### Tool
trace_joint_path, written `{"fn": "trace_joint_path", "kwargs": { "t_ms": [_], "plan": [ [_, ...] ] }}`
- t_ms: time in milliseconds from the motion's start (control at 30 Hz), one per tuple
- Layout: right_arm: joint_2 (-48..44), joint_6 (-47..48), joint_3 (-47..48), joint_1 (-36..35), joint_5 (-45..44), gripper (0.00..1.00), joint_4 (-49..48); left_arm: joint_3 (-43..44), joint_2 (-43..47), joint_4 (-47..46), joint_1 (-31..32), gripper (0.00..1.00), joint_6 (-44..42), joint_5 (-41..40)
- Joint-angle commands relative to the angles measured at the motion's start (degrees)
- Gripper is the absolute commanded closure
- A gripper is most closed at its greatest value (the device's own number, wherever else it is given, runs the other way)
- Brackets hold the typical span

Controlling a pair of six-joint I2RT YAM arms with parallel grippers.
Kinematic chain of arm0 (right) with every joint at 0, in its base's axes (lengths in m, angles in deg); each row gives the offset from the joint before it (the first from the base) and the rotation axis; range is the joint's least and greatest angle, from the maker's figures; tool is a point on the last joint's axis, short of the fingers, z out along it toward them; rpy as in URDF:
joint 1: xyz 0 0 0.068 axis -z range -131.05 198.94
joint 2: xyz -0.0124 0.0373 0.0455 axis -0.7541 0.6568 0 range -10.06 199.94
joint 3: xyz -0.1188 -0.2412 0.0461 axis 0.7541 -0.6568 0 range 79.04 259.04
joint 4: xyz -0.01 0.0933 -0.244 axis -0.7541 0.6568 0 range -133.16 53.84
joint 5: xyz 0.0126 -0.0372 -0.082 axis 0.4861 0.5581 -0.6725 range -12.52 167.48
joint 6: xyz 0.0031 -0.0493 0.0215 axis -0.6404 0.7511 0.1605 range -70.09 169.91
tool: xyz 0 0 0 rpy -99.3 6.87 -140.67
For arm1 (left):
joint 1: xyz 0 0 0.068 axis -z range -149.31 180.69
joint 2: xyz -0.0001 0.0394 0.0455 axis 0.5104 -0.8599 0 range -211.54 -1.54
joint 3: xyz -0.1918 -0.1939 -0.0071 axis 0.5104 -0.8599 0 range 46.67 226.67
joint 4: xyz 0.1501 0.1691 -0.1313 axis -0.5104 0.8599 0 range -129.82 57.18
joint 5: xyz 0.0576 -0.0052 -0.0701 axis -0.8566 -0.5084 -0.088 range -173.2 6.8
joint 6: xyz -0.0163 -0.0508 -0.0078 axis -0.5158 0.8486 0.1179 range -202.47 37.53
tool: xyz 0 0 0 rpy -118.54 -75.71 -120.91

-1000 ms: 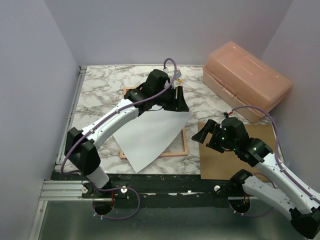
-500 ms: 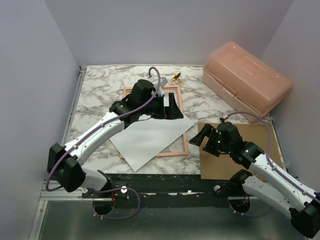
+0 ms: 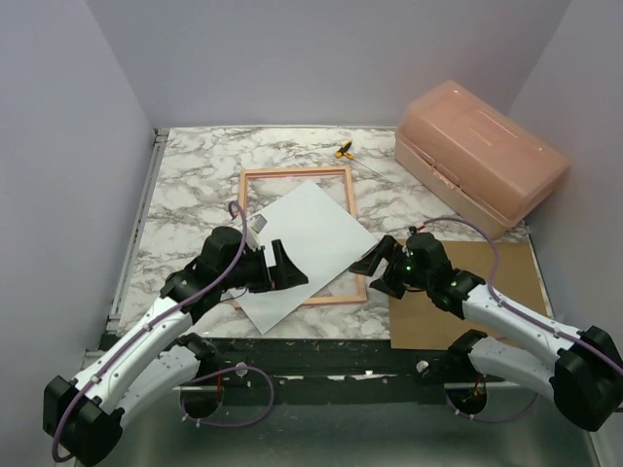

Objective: Put the photo into the frame
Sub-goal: Turn over the photo from the photo frame, then adjust the photo in the photo frame.

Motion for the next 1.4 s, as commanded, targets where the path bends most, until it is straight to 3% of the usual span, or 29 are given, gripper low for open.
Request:
{"fn": "trace_joint_path", "kwargs": {
  "t_ms": [0,100,333,533,667,733,933,1133,1367],
  "plan": [
    [-0.1,-2.3,-2.9,1.7,-6.1,0.1,-3.3,-4.3,6.2,0.5,-0.4,0.03,3.7,0.3],
    [2.1,-2.0,-4.7,4.4,-4.9,0.13,-6.1,-5.4,8.0,1.5,-0.5,0.03,4.0,0.4],
    [13.0,-1.4,-6.7,11.9,4.1,0.27,-22.9,-6.6,7.9,1.3,-0.5,0.03,4.2,0.8],
    [23.2,-2.9,-5.7,16.5,9.6,0.35,-33.9,-8.0,9.1,0.2,-0.5,0.03,5.3,1.4],
    [30.5,-2.7,-2.2,17.8,12.2,0.46,-37.9,-8.5,10.2,0.6,-0.5,0.03,5.4,1.0],
    [34.2,-2.8,-0.4,18.0,14.0,0.55,-40.1,-8.7,10.3,0.8,-0.5,0.03,5.5,0.8],
    [39.8,-5.2,0.7,18.8,17.2,0.95,-47.2,-8.7,10.4,1.7,-0.5,0.03,5.3,0.7],
    [35.7,-2.4,1.0,23.1,20.2,1.0,-42.6,-9.2,11.5,2.3,-0.5,0.03,5.4,0.1],
    [28.9,11.8,8.5,29.6,14.7,0.99,-16.6,-9.8,11.7,2.1,-0.6,0.03,5.6,0.2]
  ]
}}
